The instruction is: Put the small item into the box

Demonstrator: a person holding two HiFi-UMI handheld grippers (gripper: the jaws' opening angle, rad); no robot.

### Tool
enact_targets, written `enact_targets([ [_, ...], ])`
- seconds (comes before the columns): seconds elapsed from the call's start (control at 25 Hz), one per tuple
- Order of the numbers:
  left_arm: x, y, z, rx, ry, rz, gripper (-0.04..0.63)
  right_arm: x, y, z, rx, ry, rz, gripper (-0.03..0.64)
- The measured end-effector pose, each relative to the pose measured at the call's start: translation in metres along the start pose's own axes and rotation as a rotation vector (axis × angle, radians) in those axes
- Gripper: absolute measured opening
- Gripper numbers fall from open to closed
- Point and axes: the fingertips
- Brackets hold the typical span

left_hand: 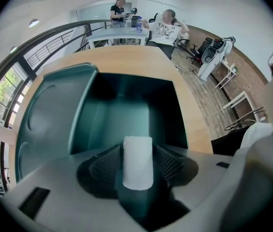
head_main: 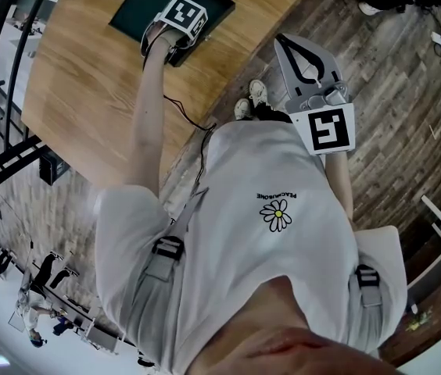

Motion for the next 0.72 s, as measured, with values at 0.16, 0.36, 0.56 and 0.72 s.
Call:
enact_targets([
  [0.16,-0.013,-0.011,0.007,0.000,0.004,0.050,0.264,-0.005,0.001,0.003,0.008,0.019,0.032,0.006],
  [0.36,-0.050,-0.062,0.008,-0.052,0.034,0.195,0.262,-0.019,0.010,0.000,-0.012,0.008,0.077,0.006],
  [0.56,-0.106,-0.148,0.010,-0.166,0.064,0.490,0.211,-0.037,0.025,-0.006,-0.047,-0.013,0.135,0.006],
  [0.72,-0.129,-0.218,0.026,-0.253,0.072,0.715,0.158,-0.054,0.034,-0.010,-0.064,-0.014,0.198,0.006],
])
Point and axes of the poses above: the fingertips, and each gripper's own axes: y forward along the fingers, z to its right, x out of its underside, and after that the axes turned 9 degrees about z, right-handed
